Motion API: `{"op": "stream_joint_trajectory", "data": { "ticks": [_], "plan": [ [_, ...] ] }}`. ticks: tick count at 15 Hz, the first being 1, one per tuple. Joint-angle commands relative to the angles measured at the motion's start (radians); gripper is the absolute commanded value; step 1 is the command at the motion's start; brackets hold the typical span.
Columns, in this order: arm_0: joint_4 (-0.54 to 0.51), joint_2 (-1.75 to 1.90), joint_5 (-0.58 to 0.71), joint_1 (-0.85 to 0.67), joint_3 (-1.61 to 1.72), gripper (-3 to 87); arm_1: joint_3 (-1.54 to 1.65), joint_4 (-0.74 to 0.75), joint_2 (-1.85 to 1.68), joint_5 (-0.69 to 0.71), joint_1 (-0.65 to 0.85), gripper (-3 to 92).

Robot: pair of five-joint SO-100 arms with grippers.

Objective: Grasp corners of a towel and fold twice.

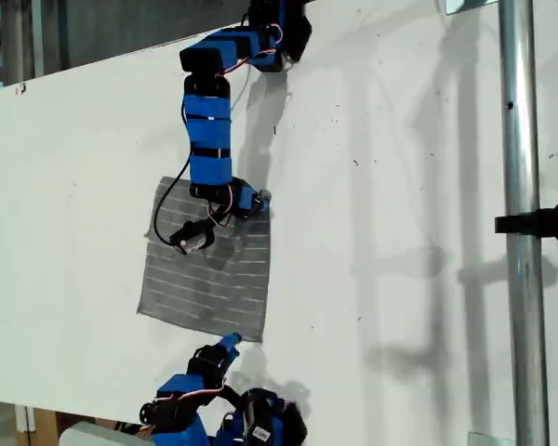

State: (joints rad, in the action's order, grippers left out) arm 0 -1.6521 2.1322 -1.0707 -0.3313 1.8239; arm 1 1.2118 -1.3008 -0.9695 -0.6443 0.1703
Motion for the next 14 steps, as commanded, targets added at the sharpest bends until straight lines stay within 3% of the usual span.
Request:
{"op": "stream_joint_trajectory", "data": {
  "ticks": [1, 5, 14],
  "plan": [
    [-0.002, -0.087, 0.138, -0.094, -0.043, 36.6, 0.002, 0.006, -0.057, -0.014, -0.023, -0.2],
    [0.106, -0.118, 0.173, -0.164, 0.063, 34.9, 0.044, 0.015, -0.091, -0.025, -0.031, -0.2],
    [0.555, -0.284, 0.183, -0.279, 0.463, 29.7, 0.054, 0.018, -0.137, -0.029, -0.048, -0.2]
  ]
}}
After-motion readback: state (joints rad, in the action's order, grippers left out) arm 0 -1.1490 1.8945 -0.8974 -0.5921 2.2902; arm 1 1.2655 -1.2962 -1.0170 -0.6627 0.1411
